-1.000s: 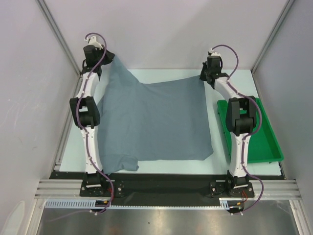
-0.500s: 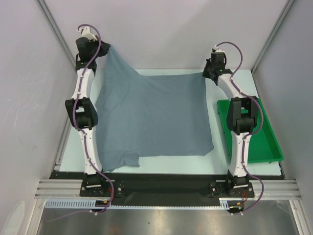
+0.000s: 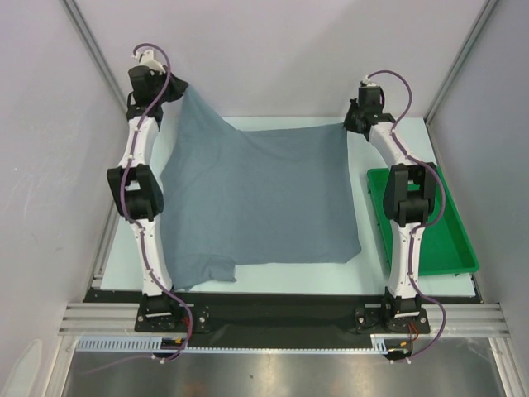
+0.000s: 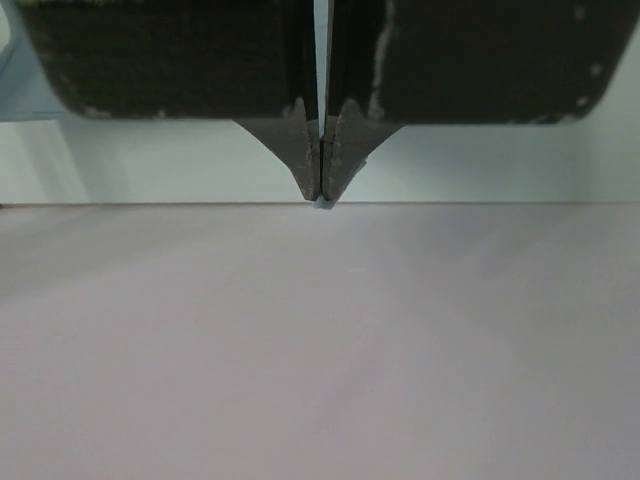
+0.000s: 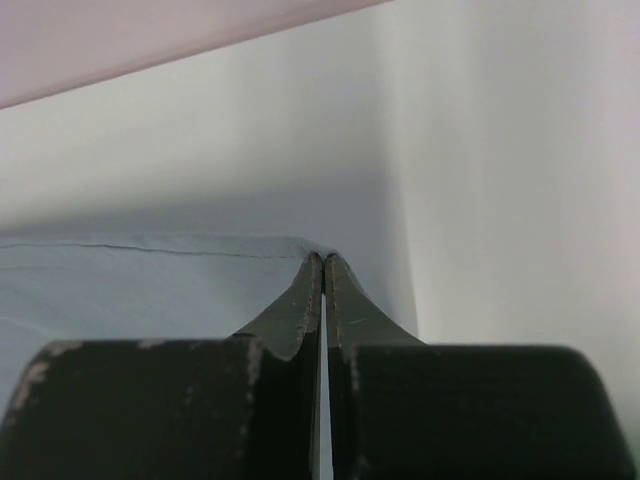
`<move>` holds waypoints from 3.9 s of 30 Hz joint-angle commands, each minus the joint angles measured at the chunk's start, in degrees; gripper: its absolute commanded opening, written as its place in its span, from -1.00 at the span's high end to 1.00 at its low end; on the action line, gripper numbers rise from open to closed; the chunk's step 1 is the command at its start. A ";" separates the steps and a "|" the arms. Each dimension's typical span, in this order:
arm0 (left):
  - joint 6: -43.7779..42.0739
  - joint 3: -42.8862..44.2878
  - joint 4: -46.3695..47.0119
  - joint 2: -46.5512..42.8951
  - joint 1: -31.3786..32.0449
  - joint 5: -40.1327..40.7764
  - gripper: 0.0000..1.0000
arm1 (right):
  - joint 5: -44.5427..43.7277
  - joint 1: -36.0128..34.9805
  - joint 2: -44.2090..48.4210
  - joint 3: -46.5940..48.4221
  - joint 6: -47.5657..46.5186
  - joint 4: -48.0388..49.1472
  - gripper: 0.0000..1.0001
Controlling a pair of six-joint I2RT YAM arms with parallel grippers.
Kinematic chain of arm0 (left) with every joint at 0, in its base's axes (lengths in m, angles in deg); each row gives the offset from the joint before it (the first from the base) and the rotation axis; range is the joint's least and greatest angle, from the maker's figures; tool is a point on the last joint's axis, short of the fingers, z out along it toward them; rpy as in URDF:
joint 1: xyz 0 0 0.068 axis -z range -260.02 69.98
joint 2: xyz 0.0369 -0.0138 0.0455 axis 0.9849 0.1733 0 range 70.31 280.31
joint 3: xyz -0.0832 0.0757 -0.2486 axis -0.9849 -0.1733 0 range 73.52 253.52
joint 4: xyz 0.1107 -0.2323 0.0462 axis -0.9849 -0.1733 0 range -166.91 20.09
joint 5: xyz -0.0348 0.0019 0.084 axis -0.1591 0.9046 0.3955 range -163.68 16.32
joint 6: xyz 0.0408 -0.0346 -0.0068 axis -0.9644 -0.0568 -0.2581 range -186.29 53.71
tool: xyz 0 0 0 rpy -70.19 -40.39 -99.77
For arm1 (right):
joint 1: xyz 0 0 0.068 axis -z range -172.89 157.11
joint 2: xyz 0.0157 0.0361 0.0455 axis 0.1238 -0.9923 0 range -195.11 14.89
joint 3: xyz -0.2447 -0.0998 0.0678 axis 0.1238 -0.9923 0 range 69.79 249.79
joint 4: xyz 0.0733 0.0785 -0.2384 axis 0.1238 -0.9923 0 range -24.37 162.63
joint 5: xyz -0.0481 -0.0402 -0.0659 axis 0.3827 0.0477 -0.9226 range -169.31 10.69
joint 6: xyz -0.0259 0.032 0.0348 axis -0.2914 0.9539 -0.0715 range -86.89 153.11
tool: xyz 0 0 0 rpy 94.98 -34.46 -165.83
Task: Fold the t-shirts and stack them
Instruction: Flatten the tshirt out
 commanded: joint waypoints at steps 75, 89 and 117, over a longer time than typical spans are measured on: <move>-6.88 -3.77 -7.73 -75.46 4.86 14.28 0.99 | -1.01 -6.04 69.86 -7.98 3.00 -4.47 1.00; -14.35 -16.94 1.50 -47.07 3.54 15.42 0.99 | -3.73 -7.18 38.06 -20.55 3.88 19.45 1.00; -7.59 -0.25 3.97 -1.00 -0.68 10.86 0.99 | 0.40 -2.35 -15.75 17.23 0.89 20.61 1.00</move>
